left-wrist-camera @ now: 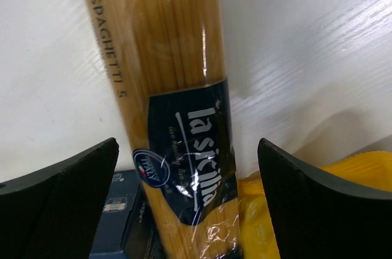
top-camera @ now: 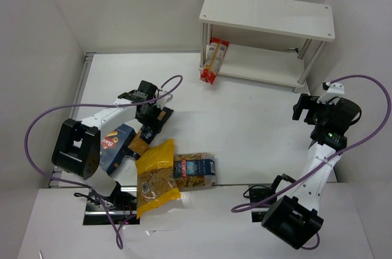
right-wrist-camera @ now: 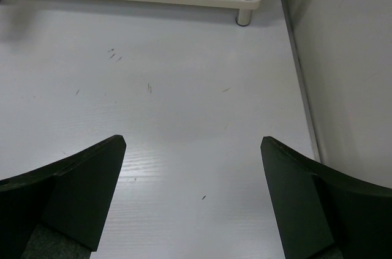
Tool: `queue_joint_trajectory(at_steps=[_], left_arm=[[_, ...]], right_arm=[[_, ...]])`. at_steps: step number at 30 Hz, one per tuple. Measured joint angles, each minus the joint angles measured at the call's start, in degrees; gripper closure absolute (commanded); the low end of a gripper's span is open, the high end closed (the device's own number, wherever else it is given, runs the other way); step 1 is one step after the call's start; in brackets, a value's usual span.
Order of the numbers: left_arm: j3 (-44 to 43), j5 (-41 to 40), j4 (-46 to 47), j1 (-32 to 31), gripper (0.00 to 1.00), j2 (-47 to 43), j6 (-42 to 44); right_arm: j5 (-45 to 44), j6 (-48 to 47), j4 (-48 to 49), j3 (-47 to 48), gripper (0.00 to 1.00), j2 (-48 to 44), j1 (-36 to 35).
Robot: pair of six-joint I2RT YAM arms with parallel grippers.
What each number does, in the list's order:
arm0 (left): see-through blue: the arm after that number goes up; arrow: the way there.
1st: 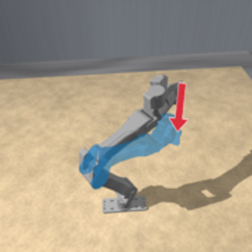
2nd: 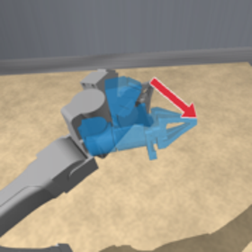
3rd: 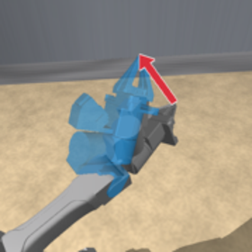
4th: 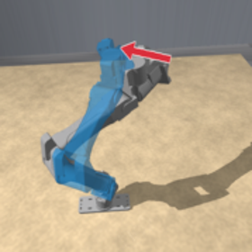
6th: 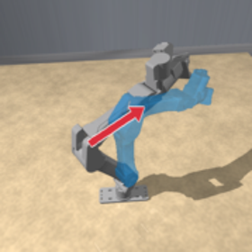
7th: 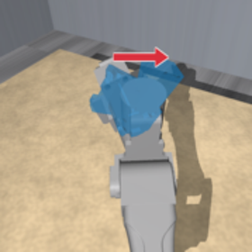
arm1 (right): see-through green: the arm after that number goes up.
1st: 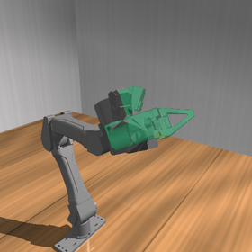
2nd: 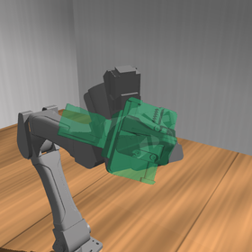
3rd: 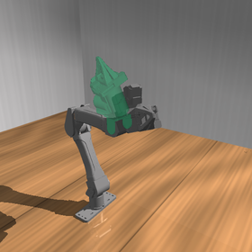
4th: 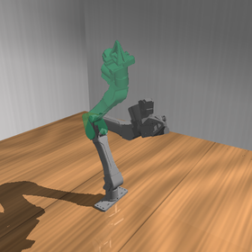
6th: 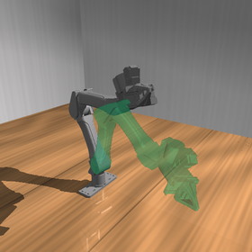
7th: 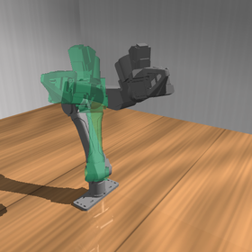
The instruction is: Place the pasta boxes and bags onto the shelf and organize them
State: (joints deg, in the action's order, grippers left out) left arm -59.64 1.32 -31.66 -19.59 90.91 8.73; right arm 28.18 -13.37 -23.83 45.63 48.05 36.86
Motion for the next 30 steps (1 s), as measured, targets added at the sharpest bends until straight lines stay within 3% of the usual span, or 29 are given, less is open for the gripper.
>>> queue_joint_trajectory(at_steps=[11, 14, 15, 18, 20, 23, 30], left_arm=[[-0.2, -4.2, 0.1, -2.1, 0.0, 7.5, -0.3], [-0.2, -5.2, 0.1, -2.1, 0.06, 7.6, -0.5], [-0.3, -5.2, 0.1, -2.1, 0.1, 7.7, -0.6], [-0.8, -5.6, -0.1, -2.1, 0.64, 8.4, -1.3], [-2.0, -5.8, -0.8, -2.1, 0.91, 9.2, -1.4], [-3.9, -6.1, -3.0, -2.6, 1.0, 9.1, -1.2], [-6.9, -1.3, -5.8, -3.3, 1.0, 9.1, 2.0]], right_arm=[[1.5, -0.7, 0.0, 0.0, 0.0, -0.2, 1.1], [2.2, -1.0, -0.2, 0.0, 0.0, -0.9, 1.4], [2.4, -1.1, -0.3, 0.0, 0.0, -1.0, 1.5], [2.7, -1.1, -0.3, 0.0, 0.0, -1.6, 1.6], [2.7, -1.2, -0.2, 0.0, 0.0, -1.7, 1.6], [3.0, -1.3, -0.3, 0.0, 0.0, -1.7, 1.6], [3.8, -1.6, -0.3, 0.0, 0.0, -1.7, 1.6]])
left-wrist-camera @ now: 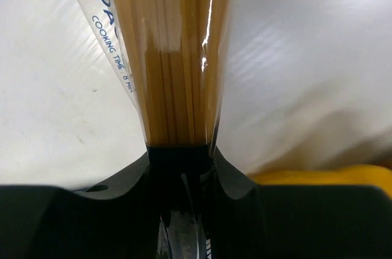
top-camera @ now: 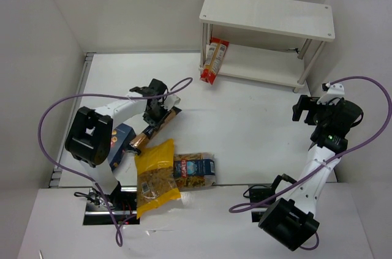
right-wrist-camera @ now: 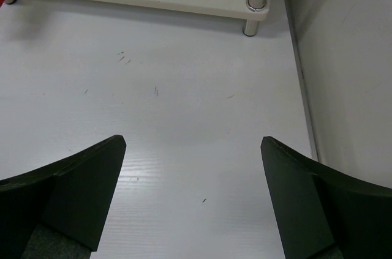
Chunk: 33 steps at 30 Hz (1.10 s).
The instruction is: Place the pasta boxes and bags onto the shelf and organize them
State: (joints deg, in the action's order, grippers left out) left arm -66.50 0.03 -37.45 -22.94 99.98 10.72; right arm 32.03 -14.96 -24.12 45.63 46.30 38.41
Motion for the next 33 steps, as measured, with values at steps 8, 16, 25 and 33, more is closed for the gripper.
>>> queue_joint_trajectory(at_steps=[8, 16, 25, 33], left_arm=[[-16.5, 16.6, -7.9, -0.6, 1.0, -0.8, 3.7], [-29.5, 33.1, -15.0, -1.1, 1.0, -3.0, 7.1], [-43.4, 48.0, -21.3, -3.0, 1.0, -1.3, 7.1], [-56.3, 49.3, -21.2, -11.4, 1.0, 7.2, 7.4]], right_arm=[[4.7, -1.7, -2.6, 0.2, 0.0, -1.0, -1.0], [12.8, -1.2, -10.6, 11.1, 0.0, 2.5, -8.6], [37.7, 21.0, 3.5, 19.2, 0.0, 14.8, -12.2], [44.2, 21.2, 0.9, 26.1, 0.0, 22.2, -13.7]])
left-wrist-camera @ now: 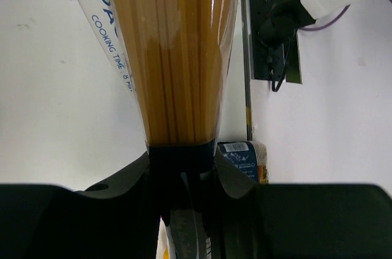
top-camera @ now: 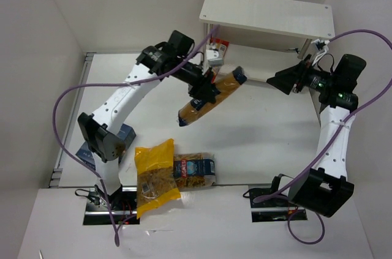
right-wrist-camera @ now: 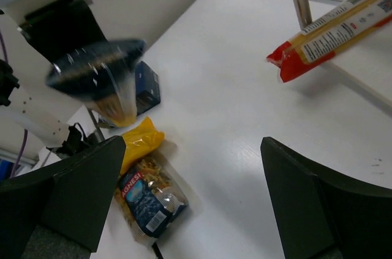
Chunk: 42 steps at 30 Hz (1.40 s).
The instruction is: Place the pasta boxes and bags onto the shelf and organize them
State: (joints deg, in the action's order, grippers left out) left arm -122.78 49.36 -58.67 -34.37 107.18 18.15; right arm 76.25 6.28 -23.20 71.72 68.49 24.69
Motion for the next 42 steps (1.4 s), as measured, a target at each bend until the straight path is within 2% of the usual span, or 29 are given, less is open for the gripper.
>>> queue_joint_trajectory(at_steps=[5, 10, 12, 16, 22, 34, 42], left_arm=[[-0.4, -6.6, 0.0, -5.1, 1.0, 4.8, 1.6], [2.0, -19.0, 1.7, -5.5, 1.0, 6.3, 3.1], [2.6, -24.3, 2.6, -5.2, 1.0, 6.3, 3.2], [2.6, -29.6, 4.8, -5.3, 1.0, 6.3, 3.0], [2.5, -30.1, 5.9, -6.5, 1.0, 6.3, 2.6], [1.2, -28.2, 4.8, -8.0, 1.0, 6.3, 2.2], [1.0, -30.1, 3.6, -9.1, 1.0, 6.2, 2.2]], right_arm=[[-0.9, -4.9, -4.7, 1.4, 0.0, 0.0, -3.1], [-7.2, -14.7, -15.5, 2.0, 0.0, 0.1, -10.3], [-8.1, -16.6, -17.6, 2.0, 0.0, 0.4, -12.0], [-8.2, -18.0, -18.9, 0.6, 0.0, 2.1, -15.1], [-4.8, -14.1, -17.0, -1.6, 0.0, 6.0, -16.6], [2.3, -1.2, -6.1, -1.7, 0.0, 8.5, -16.5], [3.8, 1.5, -3.8, -3.1, 0.0, 9.8, -16.5]])
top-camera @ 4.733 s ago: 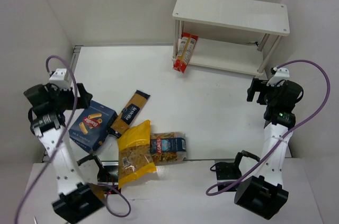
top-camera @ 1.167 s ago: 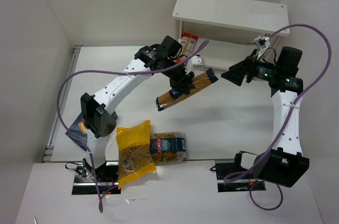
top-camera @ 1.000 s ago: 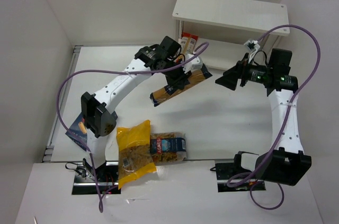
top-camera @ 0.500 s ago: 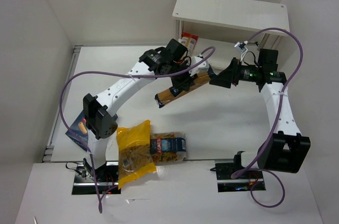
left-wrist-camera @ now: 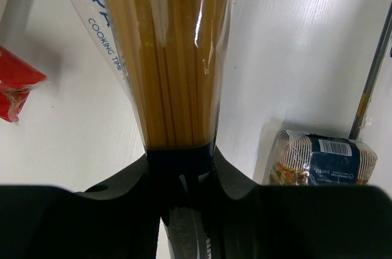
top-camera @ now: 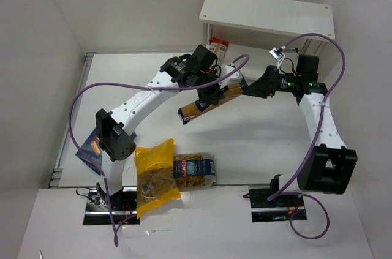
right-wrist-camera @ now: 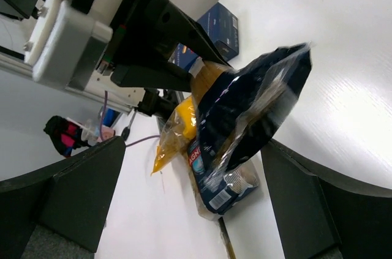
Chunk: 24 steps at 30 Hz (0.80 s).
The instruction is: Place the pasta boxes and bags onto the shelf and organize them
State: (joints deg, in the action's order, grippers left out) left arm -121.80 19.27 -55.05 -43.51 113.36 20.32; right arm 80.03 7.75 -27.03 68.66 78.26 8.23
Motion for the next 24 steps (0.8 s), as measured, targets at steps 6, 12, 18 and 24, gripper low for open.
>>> queue_joint_trajectory(at_steps=[6, 12, 18, 24], left_arm=[[-0.1, 0.1, -0.5, -1.9, 1.0, -1.1, 0.4], [1.2, 0.0, -0.8, -2.9, 1.0, -3.9, 0.5], [2.2, -0.7, -1.1, -2.8, 1.0, -4.9, 0.5], [2.2, -1.7, -1.1, -3.3, 1.0, -4.9, 0.5]], right_arm=[[0.2, 0.0, 1.0, -0.8, 0.0, 0.9, -0.1], [0.5, -0.1, 1.2, -0.9, 0.0, 1.8, -0.1], [0.8, 0.0, 1.2, -0.9, 0.06, 1.8, -0.3], [0.9, 1.0, 1.9, -1.2, 0.07, 1.8, -0.2]])
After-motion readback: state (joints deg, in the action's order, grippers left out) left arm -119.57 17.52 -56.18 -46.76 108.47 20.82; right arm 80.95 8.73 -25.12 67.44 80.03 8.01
